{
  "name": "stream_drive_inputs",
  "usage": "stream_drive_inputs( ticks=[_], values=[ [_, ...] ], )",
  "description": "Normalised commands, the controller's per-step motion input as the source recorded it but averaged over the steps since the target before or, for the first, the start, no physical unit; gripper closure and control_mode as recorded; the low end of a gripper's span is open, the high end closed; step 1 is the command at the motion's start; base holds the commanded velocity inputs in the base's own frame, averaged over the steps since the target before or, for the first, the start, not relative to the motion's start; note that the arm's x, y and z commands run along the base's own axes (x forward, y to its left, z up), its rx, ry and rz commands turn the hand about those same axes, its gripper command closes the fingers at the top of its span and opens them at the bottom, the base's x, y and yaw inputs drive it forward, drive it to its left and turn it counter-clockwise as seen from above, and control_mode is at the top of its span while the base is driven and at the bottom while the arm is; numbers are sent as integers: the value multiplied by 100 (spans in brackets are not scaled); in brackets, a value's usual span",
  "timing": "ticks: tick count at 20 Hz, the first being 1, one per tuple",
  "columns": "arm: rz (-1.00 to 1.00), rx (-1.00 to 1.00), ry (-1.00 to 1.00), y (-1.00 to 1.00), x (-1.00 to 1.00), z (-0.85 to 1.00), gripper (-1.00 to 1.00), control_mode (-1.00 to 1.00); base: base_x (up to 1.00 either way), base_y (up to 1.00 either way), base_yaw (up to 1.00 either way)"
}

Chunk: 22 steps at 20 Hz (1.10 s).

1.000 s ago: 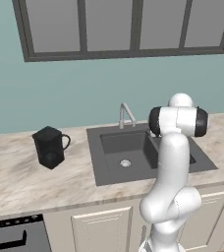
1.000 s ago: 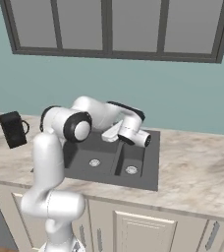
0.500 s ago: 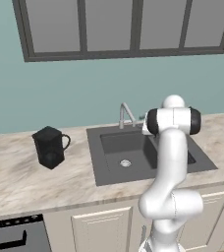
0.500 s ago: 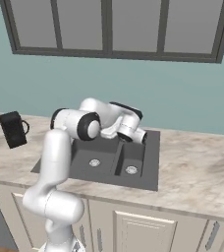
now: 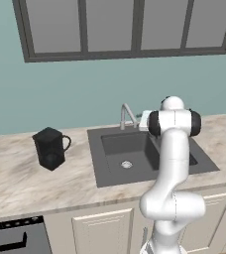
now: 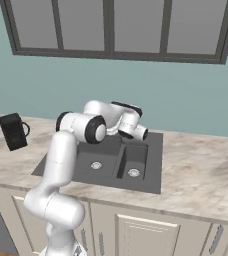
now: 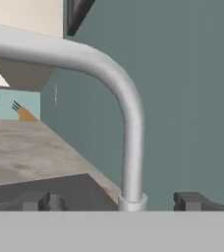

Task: Turn on the sink faucet and place the jug under the water for a few seconds to fill it up.

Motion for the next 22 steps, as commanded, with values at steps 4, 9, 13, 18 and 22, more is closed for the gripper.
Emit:
stream_drive_inputs(
  ticks=[4, 9, 13, 18, 22],
  values=[
    [0, 0, 6, 0, 39, -4, -100, -100, 0, 0, 0],
    [0, 0, 6, 0, 37, -14, -100, -100, 0, 0, 0],
    [0, 0, 6, 0, 33, -21, -100, -100, 0, 0, 0],
    [0, 0, 5, 0, 31, -22, -100, -100, 0, 0, 0],
    [0, 0, 3, 0, 31, -26, -100, -100, 0, 0, 0]
  ],
)
